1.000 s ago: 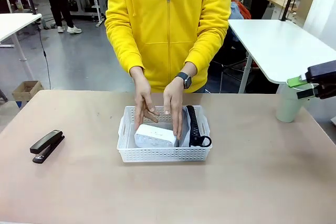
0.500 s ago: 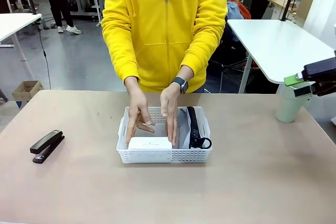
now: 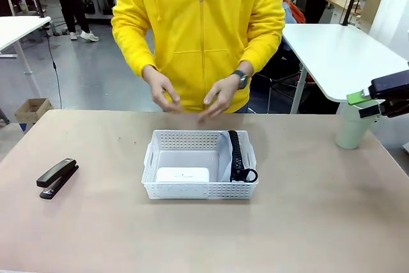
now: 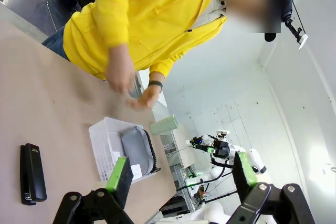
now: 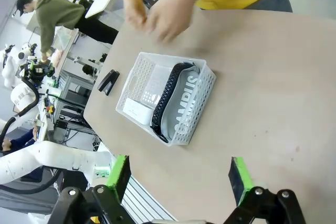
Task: Efficiently arrange items inside the basket to fit them all.
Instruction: Pick up the Stapler and place it inside the Organizing basket.
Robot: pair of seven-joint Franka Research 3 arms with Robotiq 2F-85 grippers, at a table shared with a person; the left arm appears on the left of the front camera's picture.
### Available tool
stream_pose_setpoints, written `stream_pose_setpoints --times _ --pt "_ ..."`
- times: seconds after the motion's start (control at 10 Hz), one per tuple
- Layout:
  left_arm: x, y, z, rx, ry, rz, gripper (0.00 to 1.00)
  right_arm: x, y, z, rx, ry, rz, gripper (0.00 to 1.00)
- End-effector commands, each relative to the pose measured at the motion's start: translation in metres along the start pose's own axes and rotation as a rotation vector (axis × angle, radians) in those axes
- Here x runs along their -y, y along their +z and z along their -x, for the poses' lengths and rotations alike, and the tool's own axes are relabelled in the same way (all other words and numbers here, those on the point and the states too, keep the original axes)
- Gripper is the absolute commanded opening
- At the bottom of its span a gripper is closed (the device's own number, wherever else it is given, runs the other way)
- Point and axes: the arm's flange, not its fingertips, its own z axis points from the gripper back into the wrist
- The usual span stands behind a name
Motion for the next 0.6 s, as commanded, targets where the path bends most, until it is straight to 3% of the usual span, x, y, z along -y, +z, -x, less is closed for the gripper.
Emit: stream_pose_setpoints --times 0.0,0.5 --pt "0.0017 0.0004 0.0028 -0.004 -0.02 0.01 1.0 -0.0001 0.0005 -0.0016 0.017 0.001 -0.021 1.0" --pt "0.0 0.0 0.0 0.0 0.0 0.0 1.0 -0.0001 0.0005 -0.0016 0.017 0.001 -0.021 1.0"
